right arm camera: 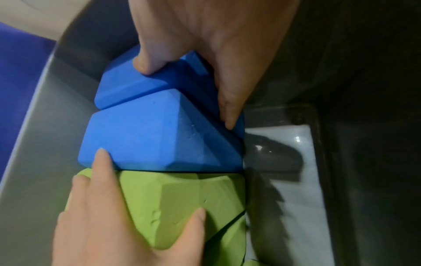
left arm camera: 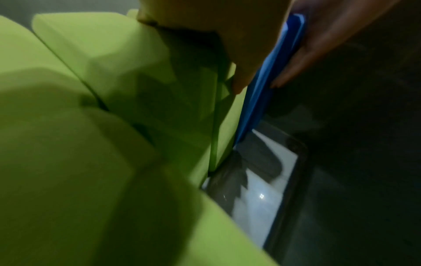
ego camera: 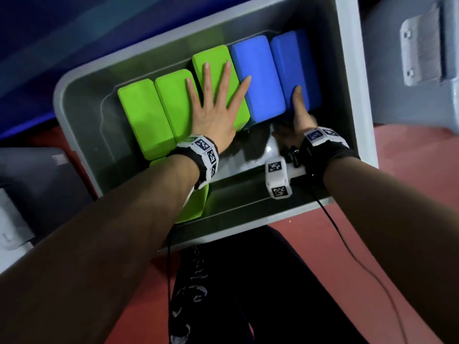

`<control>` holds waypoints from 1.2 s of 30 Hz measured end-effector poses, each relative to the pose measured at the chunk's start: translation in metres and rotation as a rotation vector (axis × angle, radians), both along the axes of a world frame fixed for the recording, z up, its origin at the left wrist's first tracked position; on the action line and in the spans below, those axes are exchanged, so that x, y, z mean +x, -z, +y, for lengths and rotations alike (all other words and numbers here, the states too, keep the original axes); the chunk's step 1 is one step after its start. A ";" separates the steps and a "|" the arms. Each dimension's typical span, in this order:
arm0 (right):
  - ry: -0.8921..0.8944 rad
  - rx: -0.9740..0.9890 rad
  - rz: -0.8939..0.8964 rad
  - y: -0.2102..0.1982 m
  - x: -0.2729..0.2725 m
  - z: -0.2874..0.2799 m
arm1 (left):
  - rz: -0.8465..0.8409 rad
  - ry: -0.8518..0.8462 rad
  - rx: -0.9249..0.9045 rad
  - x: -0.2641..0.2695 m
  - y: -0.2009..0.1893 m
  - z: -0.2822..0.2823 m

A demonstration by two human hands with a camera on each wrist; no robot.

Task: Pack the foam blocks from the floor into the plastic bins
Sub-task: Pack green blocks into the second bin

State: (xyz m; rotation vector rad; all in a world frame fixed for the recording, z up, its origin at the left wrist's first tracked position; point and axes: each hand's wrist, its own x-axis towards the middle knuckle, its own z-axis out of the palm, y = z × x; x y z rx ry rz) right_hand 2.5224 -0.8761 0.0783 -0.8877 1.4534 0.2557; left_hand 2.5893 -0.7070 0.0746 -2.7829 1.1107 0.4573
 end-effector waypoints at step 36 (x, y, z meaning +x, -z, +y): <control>-0.270 0.368 -0.112 0.005 -0.008 0.088 | 0.162 -0.016 0.272 0.032 -0.022 0.065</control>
